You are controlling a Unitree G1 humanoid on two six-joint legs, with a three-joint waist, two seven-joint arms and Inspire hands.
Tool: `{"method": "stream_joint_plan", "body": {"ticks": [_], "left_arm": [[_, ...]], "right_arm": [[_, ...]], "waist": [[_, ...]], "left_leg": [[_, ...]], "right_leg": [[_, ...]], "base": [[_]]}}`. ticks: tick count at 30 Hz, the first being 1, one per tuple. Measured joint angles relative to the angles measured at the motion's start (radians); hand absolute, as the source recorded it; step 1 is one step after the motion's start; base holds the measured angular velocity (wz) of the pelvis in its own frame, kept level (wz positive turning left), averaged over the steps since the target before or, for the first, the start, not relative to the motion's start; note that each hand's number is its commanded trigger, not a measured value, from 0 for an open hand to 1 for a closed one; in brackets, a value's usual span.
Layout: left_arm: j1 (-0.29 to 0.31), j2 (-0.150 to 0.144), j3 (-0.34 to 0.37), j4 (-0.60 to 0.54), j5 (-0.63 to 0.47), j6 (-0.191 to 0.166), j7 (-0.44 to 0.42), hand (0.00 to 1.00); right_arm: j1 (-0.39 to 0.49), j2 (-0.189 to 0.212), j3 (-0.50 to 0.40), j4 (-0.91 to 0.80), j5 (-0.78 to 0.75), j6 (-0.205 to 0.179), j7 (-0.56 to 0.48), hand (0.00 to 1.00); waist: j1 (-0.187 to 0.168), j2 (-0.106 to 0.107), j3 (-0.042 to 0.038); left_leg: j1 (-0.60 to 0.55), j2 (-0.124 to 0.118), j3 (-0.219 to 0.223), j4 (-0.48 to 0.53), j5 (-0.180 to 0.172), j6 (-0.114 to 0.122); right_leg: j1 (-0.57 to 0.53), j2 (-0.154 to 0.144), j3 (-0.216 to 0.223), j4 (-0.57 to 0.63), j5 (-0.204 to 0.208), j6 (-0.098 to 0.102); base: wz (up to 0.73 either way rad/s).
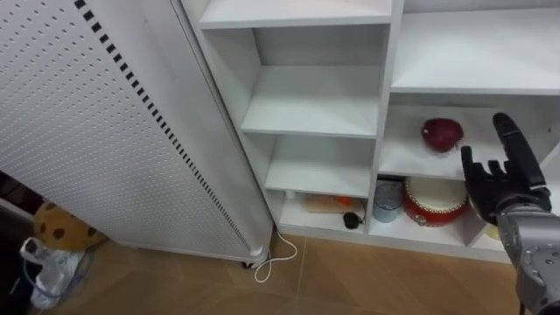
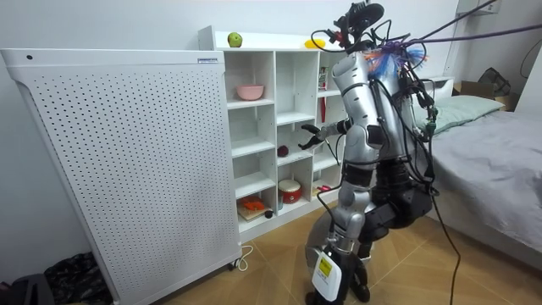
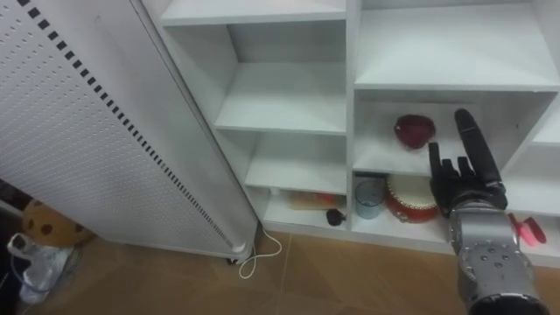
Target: Arrange fruit in the closet
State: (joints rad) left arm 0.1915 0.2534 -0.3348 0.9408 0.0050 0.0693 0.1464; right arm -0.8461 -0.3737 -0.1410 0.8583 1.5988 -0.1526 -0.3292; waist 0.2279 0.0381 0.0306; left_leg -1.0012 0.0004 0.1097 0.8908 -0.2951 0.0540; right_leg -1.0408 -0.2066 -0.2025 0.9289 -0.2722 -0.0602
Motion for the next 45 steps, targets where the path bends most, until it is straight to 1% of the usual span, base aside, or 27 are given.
{"method": "stream_joint_plan", "body": {"ticks": [5,13,17,19,20,21,24,25,27,28,29,30,31,32,33,34,35,37,38,39,40,41,42,43,44,45], "left_arm": [[0.000,0.002,-0.003,-0.001,-0.003,-0.006,0.001,0.00],[0.000,0.001,-0.028,0.000,-0.013,-0.006,0.000,0.00],[0.002,0.000,-0.028,0.008,-0.013,-0.006,-0.001,0.00],[0.002,0.001,-0.026,0.011,-0.012,-0.005,0.000,0.00],[0.002,0.000,-0.026,0.010,-0.013,-0.005,-0.001,0.00],[0.002,0.001,-0.024,0.010,-0.013,-0.004,-0.003,0.00],[0.001,0.003,-0.021,0.010,-0.013,-0.004,-0.003,0.00],[0.000,0.003,-0.016,0.010,-0.013,-0.005,-0.004,0.00],[-0.005,0.003,0.031,0.013,-0.013,-0.006,-0.009,0.00],[-0.007,0.003,0.043,0.017,-0.013,-0.006,-0.009,0.00],[-0.015,0.003,0.059,0.027,-0.012,-0.005,-0.011,0.00],[-0.019,0.004,0.071,0.032,-0.012,-0.005,-0.014,0.00],[-0.021,0.004,0.083,0.033,-0.012,-0.005,-0.018,0.00],[-0.027,0.005,0.110,0.031,-0.012,-0.005,-0.026,0.00],[-0.033,0.004,0.138,0.033,-0.013,-0.005,-0.028,0.00],[-0.036,0.005,0.148,0.033,-0.013,-0.006,-0.029,0.00],[-0.040,0.005,0.163,0.035,-0.013,-0.006,-0.029,0.00],[-0.040,0.003,0.180,0.036,-0.009,-0.007,-0.028,0.00],[-0.040,0.003,0.190,0.044,-0.006,-0.011,-0.026,0.00],[-0.040,0.001,0.202,0.051,-0.002,-0.012,-0.026,0.00],[-0.039,-0.001,0.222,0.065,0.000,-0.012,-0.022,0.00],[-0.035,-0.005,0.233,0.072,-0.001,-0.012,-0.019,0.00],[-0.030,-0.010,0.236,0.075,-0.001,-0.016,-0.009,0.00],[-0.025,-0.013,0.236,0.080,-0.001,-0.023,0.000,0.00],[-0.017,-0.019,0.238,0.087,-0.001,-0.035,0.010,0.00],[-0.012,-0.032,0.249,0.096,-0.001,-0.037,0.023,0.00]], "right_arm": [[0.000,-0.017,0.000,0.003,-0.002,0.000,0.000,0.00],[-0.001,-0.023,-0.001,0.049,-0.002,0.002,0.001,0.00],[0.000,-0.024,0.000,0.094,-0.001,0.001,0.004,0.00],[0.000,-0.025,0.002,0.111,0.002,0.001,0.016,0.00],[0.005,-0.025,0.004,0.123,0.005,0.002,0.031,0.00],[0.006,-0.025,0.005,0.153,0.012,0.003,0.055,0.00],[0.018,-0.031,0.004,0.196,0.014,0.011,0.088,0.00],[0.041,-0.041,0.004,0.212,0.009,0.017,0.109,0.00],[0.103,-0.056,0.004,0.245,-0.015,0.024,0.149,0.00],[0.117,-0.058,0.006,0.260,-0.024,0.025,0.162,0.00],[0.144,-0.063,0.017,0.293,-0.043,0.033,0.189,0.00],[0.173,-0.065,0.034,0.317,-0.064,0.047,0.219,0.00],[0.188,-0.065,0.043,0.322,-0.077,0.054,0.233,0.00],[0.215,-0.065,0.054,0.339,-0.113,0.069,0.259,0.00],[0.242,-0.065,0.063,0.349,-0.153,0.084,0.279,0.00],[0.259,-0.065,0.064,0.349,-0.164,0.092,0.289,0.00],[0.293,-0.064,0.064,0.349,-0.169,0.102,0.303,0.00],[0.354,-0.057,0.064,0.348,-0.165,0.104,0.331,0.00],[0.405,-0.042,0.064,0.354,-0.168,0.102,0.351,0.00],[0.438,-0.026,0.064,0.353,-0.170,0.098,0.361,0.00],[0.505,0.007,0.070,0.353,-0.180,0.098,0.373,0.00],[0.574,0.038,0.078,0.354,-0.182,0.104,0.382,0.00],[0.631,0.063,0.081,0.354,-0.188,0.115,0.394,0.00],[0.654,0.075,0.081,0.353,-0.192,0.119,0.399,0.00],[0.691,0.097,0.080,0.353,-0.210,0.123,0.405,0.00],[0.721,0.111,0.081,0.353,-0.228,0.123,0.413,0.00]], "waist": [[-0.001,-0.001,0.0010],[-0.001,-0.004,0.0029],[-0.002,-0.004,0.0039],[-0.001,-0.006,0.0061],[0.003,-0.005,0.0085],[0.002,-0.005,0.0101],[-0.006,-0.007,0.0124],[-0.006,-0.009,0.0131],[-0.006,-0.015,0.0175],[-0.006,-0.018,0.0193],[-0.012,-0.023,0.0209],[-0.013,-0.028,0.0216],[-0.013,-0.030,0.0225],[-0.016,-0.035,0.0211],[-0.025,-0.038,0.0217],[-0.029,-0.039,0.0207],[-0.036,-0.040,0.0209],[-0.044,-0.041,0.0195],[-0.058,-0.046,0.0152],[-0.061,-0.051,0.0102],[-0.065,-0.061,0.0022],[-0.070,-0.070,-0.0095],[-0.081,-0.075,-0.0142],[-0.084,-0.076,-0.0155],[-0.090,-0.080,-0.0187],[-0.099,-0.079,-0.0212]], "left_leg": [[0.000,0.000,0.002,0.000,-0.001,0.001],[0.005,0.004,0.010,-0.006,-0.003,-0.001],[0.065,0.006,0.013,-0.040,-0.001,-0.003],[0.099,0.010,0.017,-0.060,0.001,-0.003],[0.123,0.017,0.019,-0.074,0.001,-0.003],[0.149,0.021,0.019,-0.095,0.004,-0.005],[0.195,0.018,0.018,-0.135,0.014,-0.004],[0.219,0.017,0.017,-0.153,0.016,-0.002],[0.266,0.016,0.003,-0.186,0.024,0.000],[0.281,0.014,0.000,-0.195,0.026,0.000],[0.314,0.008,-0.003,-0.218,0.029,-0.001],[0.344,0.007,-0.005,-0.240,0.031,-0.002],[0.357,0.007,-0.005,-0.252,0.033,-0.003],[0.378,0.007,-0.006,-0.270,0.036,-0.004],[0.399,0.008,-0.007,-0.287,0.039,-0.004],[0.411,0.008,-0.008,-0.296,0.042,-0.005],[0.440,0.008,-0.012,-0.315,0.046,-0.006],[0.490,0.011,-0.019,-0.344,0.046,-0.007],[0.531,0.011,-0.026,-0.378,0.052,-0.010],[0.556,0.010,-0.029,-0.399,0.057,-0.011],[0.609,0.011,-0.033,-0.436,0.061,-0.013],[0.658,0.012,-0.034,-0.469,0.063,-0.016],[0.703,0.018,-0.035,-0.498,0.064,-0.017],[0.725,0.019,-0.034,-0.512,0.065,-0.018],[0.766,0.018,-0.030,-0.539,0.065,-0.018],[0.798,0.018,-0.027,-0.560,0.065,-0.018]], "right_leg": [[-0.002,-0.002,0.002,0.004,-0.004,0.000],[-0.005,0.001,0.008,0.000,-0.005,0.000],[0.054,0.003,0.001,-0.036,-0.002,0.000],[0.087,0.008,-0.001,-0.059,0.003,0.002],[0.113,0.019,-0.002,-0.084,0.012,0.004],[0.143,0.021,-0.013,-0.111,0.021,0.005],[0.192,0.021,-0.024,-0.150,0.029,0.010],[0.218,0.021,-0.030,-0.169,0.031,0.013],[0.277,0.026,-0.048,-0.209,0.042,0.019],[0.291,0.027,-0.048,-0.216,0.045,0.017],[0.321,0.030,-0.045,-0.231,0.044,0.019],[0.351,0.033,-0.046,-0.252,0.044,0.025],[0.364,0.034,-0.049,-0.262,0.045,0.027],[0.386,0.034,-0.057,-0.281,0.049,0.026],[0.412,0.035,-0.069,-0.301,0.053,0.024],[0.427,0.036,-0.074,-0.313,0.056,0.024],[0.458,0.041,-0.077,-0.336,0.061,0.026],[0.516,0.053,-0.085,-0.377,0.067,0.031],[0.565,0.059,-0.101,-0.417,0.075,0.034],[0.594,0.066,-0.107,-0.442,0.080,0.037],[0.652,0.079,-0.118,-0.489,0.091,0.040],[0.708,0.093,-0.122,-0.534,0.099,0.043],[0.756,0.104,-0.122,-0.570,0.104,0.050],[0.781,0.108,-0.121,-0.587,0.107,0.053],[0.818,0.113,-0.115,-0.611,0.111,0.058],[0.851,0.119,-0.115,-0.637,0.114,0.062]], "base": [[0.00],[-0.02],[-0.07],[-0.16],[-0.21],[-0.20],[-0.03],[0.04],[0.11],[0.15],[0.09],[0.05],[0.00],[0.00],[0.04],[0.06],[0.04],[0.05],[0.13],[0.15],[0.08],[0.08],[0.07],[0.00],[-0.09],[-0.11]]}}
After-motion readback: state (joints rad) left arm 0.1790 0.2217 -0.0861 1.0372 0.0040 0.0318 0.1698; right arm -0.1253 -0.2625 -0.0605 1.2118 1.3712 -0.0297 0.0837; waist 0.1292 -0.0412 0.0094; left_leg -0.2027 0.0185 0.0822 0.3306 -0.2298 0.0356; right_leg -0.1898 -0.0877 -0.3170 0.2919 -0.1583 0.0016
